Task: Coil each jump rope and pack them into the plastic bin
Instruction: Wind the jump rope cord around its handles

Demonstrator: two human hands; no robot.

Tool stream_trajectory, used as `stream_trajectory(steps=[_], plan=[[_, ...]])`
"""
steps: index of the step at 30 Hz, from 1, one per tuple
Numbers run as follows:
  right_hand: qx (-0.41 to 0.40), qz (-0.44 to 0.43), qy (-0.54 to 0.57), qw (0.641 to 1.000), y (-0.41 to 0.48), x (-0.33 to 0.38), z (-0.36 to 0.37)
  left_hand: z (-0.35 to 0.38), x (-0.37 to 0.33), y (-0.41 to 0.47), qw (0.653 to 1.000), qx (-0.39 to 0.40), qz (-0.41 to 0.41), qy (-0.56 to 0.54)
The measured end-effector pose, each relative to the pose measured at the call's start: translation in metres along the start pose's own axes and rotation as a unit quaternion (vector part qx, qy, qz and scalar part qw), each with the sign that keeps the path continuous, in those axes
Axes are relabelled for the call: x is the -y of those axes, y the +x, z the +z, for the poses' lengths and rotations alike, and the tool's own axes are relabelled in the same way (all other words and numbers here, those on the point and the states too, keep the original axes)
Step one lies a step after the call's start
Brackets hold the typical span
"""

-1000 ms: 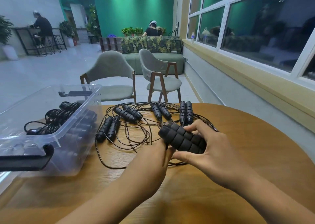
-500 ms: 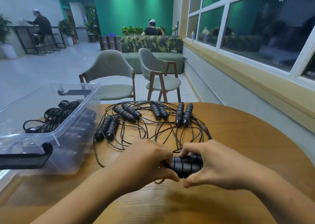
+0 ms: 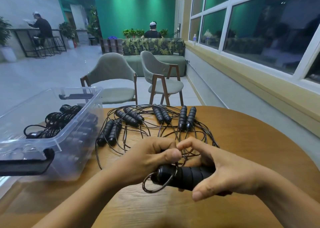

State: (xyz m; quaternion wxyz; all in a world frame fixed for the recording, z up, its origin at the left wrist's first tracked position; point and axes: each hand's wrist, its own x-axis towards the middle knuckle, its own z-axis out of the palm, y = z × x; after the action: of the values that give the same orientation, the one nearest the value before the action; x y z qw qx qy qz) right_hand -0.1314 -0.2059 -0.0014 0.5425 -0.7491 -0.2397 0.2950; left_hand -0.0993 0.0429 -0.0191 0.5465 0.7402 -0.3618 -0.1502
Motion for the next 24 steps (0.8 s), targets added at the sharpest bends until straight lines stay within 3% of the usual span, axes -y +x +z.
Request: stream_trajectory(steps=[3, 7, 13, 24], plan=[[-0.039, -0.031, -0.007, 0.999, 0.001, -0.001, 0.004, -0.002, -0.002, 0.003, 1.0, -0.025, 0.002, -0.004], [-0.032, -0.037, 0.017, 0.999, 0.003, -0.005, 0.006, -0.006, 0.001, 0.003, 0.999, -0.028, -0.015, -0.041], [-0.024, -0.059, 0.027, 0.998, 0.006, -0.003, 0.011, -0.008, 0.002, 0.001, 0.976, 0.005, -0.105, -0.191], [-0.028, -0.079, 0.067, 0.994, 0.003, -0.001, 0.011, -0.001, -0.003, 0.003, 0.967, -0.02, -0.098, -0.232]])
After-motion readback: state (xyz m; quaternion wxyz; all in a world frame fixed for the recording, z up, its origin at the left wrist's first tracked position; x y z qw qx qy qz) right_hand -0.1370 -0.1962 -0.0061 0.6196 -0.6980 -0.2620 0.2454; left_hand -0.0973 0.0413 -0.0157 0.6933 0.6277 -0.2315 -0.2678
